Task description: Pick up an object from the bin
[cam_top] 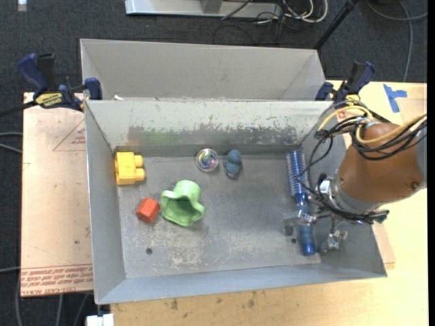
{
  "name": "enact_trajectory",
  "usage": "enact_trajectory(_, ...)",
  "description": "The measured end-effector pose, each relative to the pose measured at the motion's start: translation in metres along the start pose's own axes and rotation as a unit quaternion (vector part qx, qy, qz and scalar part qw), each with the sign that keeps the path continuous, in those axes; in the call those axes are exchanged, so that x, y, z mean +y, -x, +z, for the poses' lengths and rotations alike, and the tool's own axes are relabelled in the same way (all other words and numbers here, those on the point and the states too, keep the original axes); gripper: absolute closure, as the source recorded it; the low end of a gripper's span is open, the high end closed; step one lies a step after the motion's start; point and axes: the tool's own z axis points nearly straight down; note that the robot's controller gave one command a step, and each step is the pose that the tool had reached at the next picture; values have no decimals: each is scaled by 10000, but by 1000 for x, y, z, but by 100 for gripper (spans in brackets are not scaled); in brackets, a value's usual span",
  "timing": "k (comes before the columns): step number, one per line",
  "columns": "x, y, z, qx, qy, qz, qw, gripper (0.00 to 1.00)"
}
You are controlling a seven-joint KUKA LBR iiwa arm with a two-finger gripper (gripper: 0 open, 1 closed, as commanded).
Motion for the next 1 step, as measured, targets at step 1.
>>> enact_trajectory(1,-1,-5,1,41,0,18,10000,100)
